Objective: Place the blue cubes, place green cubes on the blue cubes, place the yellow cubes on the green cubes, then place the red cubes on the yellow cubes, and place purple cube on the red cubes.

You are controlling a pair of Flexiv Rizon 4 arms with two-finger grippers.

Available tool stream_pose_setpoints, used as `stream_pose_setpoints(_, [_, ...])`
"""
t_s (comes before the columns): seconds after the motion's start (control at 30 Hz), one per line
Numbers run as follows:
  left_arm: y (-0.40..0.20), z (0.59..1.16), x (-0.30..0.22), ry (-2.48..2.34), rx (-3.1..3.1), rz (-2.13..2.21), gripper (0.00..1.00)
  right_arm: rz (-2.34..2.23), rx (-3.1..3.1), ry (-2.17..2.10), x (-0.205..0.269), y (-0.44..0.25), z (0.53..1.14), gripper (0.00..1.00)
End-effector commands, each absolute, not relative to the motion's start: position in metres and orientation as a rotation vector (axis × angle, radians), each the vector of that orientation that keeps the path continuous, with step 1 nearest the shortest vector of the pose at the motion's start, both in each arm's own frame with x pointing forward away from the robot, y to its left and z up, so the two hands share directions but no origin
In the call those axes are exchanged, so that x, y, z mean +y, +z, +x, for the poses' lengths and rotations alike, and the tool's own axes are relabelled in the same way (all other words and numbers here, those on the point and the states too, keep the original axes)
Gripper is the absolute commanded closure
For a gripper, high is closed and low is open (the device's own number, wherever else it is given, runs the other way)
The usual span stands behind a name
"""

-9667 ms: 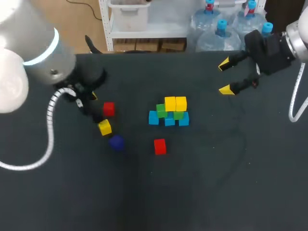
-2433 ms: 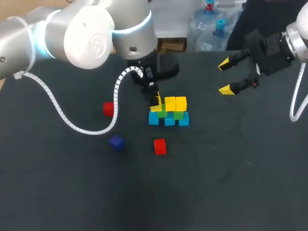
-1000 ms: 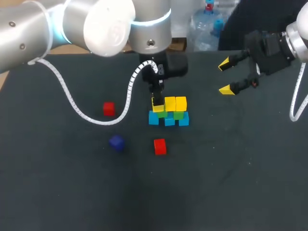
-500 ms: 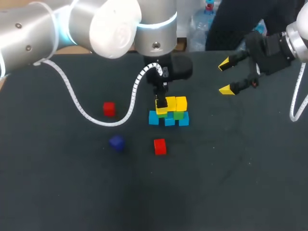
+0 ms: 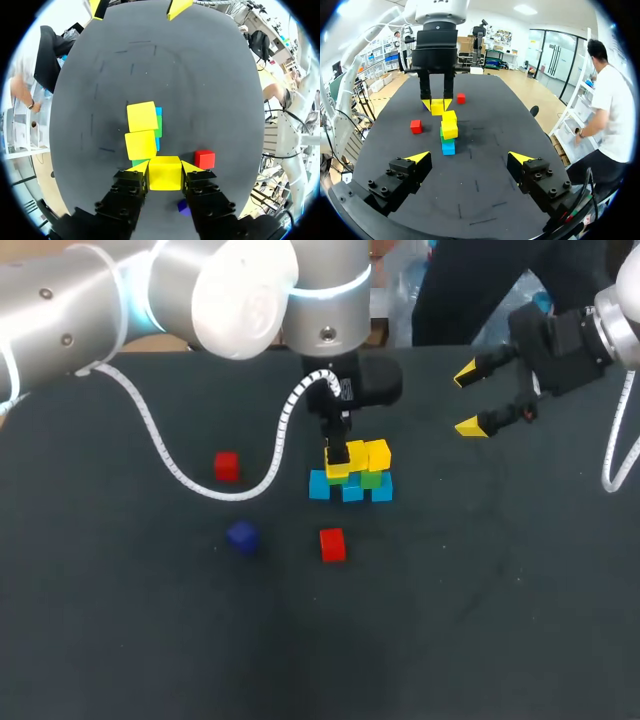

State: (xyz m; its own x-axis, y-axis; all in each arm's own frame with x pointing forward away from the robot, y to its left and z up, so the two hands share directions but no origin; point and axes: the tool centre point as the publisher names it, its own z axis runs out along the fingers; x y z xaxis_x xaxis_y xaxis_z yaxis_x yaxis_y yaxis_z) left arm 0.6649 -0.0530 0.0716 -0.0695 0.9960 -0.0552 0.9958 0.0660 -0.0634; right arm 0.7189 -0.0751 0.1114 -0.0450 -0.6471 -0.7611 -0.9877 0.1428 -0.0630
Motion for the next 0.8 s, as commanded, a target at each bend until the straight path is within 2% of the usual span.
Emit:
stream_pose_setpoints(0.03, [0.0709, 0.6682, -0.0538, 0.133, -2.284, -2.139, 1.0, -1.574, 1.764, 0.661, -0.0751, 0.1111, 0.7188, 0.0])
stream_pose_setpoints(0.8, [0.0649, 0.6693, -0.0516, 0.122, -2.27, -2.138, 1.0, -1.574, 1.764, 0.661, -0.0751, 0.1111, 0.7188, 0.0])
